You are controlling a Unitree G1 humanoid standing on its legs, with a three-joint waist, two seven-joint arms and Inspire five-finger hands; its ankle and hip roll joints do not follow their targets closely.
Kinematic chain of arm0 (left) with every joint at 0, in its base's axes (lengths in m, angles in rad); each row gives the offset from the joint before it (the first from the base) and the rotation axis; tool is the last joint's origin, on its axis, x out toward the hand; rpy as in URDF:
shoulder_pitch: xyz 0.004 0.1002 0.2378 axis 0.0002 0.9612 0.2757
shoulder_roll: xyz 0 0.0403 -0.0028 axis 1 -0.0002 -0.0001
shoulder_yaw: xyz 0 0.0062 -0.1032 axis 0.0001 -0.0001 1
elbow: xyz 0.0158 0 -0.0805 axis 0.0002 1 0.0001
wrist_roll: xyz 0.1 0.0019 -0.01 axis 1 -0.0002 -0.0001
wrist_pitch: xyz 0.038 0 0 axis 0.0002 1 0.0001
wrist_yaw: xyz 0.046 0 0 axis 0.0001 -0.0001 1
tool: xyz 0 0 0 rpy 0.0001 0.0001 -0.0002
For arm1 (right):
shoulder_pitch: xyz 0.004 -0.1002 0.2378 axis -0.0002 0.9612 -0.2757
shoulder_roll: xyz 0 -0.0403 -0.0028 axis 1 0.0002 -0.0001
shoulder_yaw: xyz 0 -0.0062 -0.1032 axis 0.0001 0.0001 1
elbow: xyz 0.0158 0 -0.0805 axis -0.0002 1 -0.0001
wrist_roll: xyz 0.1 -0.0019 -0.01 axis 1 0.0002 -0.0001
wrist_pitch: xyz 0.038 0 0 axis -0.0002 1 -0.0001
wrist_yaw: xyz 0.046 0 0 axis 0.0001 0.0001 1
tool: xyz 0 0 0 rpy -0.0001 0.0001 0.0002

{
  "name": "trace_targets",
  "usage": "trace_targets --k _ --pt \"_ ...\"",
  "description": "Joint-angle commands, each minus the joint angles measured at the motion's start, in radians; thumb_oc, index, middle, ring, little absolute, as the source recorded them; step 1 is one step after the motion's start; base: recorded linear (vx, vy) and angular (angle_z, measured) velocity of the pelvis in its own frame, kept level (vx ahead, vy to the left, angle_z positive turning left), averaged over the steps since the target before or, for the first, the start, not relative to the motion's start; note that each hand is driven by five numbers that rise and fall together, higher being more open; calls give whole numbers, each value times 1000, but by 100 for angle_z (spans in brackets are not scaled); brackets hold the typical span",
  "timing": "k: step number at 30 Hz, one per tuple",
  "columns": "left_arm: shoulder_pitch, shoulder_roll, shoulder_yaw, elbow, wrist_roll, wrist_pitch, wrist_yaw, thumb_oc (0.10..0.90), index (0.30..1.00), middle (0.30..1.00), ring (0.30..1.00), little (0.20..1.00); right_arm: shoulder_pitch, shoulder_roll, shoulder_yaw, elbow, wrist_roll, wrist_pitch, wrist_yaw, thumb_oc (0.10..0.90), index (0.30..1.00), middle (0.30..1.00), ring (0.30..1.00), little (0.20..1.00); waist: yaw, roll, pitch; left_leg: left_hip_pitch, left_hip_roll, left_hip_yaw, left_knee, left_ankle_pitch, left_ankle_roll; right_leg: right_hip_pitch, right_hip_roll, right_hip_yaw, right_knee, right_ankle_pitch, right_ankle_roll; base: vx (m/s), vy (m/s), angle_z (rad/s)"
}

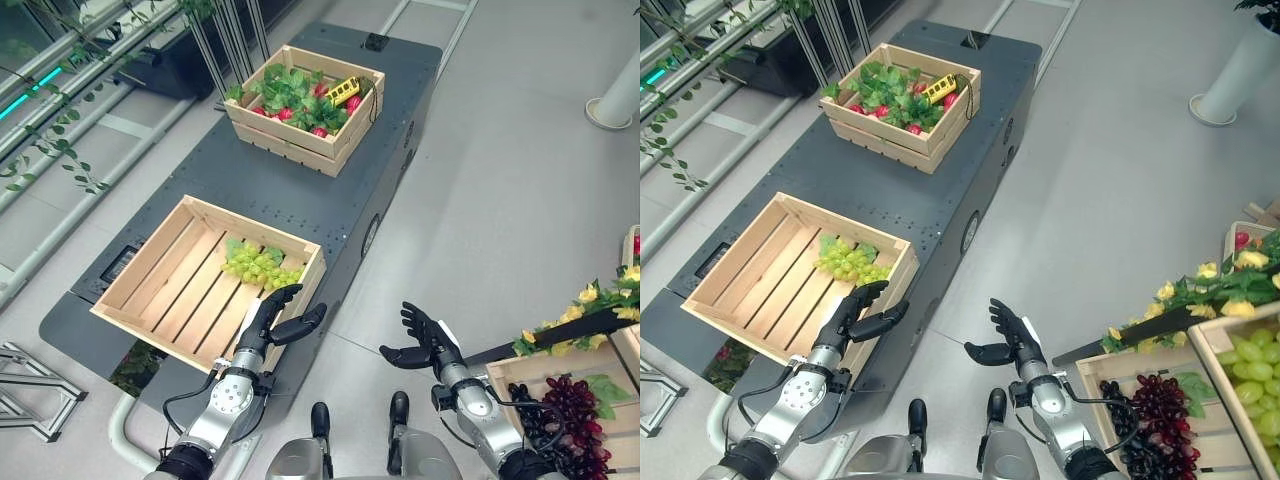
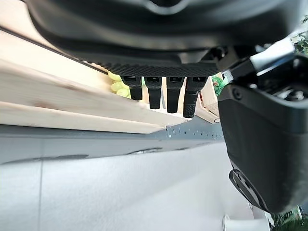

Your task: Pick up the fruits from the basket on one side to the basket on the other side

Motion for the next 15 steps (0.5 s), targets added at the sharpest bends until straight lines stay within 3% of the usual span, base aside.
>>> trace_targets --k 1,8,10,15 --pt "-116 25 30 -112 108 -170 113 800 900 900 900 900 -40 7 -8 -75 27 -80 15 800 900 900 900 900 -4 -7 -25 -34 -35 -42 108 -154 0 16 -57 -28 132 -160 16 20 35 6" --pt "-169 119 120 -199 227 -202 360 800 900 900 900 900 -23 4 -3 -75 16 -71 32 800 900 900 900 900 2 -7 -15 -26 -39 -61 100 -155 -2 23 -67 -45 147 -181 15 41 73 12" --pt "-185 152 178 -251 251 -185 422 800 900 900 900 900 -14 2 -2 -64 4 -79 41 800 900 900 900 900 7 -5 -15 -29 -40 -63 106 -158 -4 29 -71 -52 147 -188 14 52 91 7" --pt "-250 192 219 -230 315 -143 551 800 900 900 900 900 -23 -14 17 -56 -4 -78 43 800 900 900 900 900 7 2 4 -54 -42 -70 139 -161 -11 15 -80 -55 176 -206 9 22 80 7"
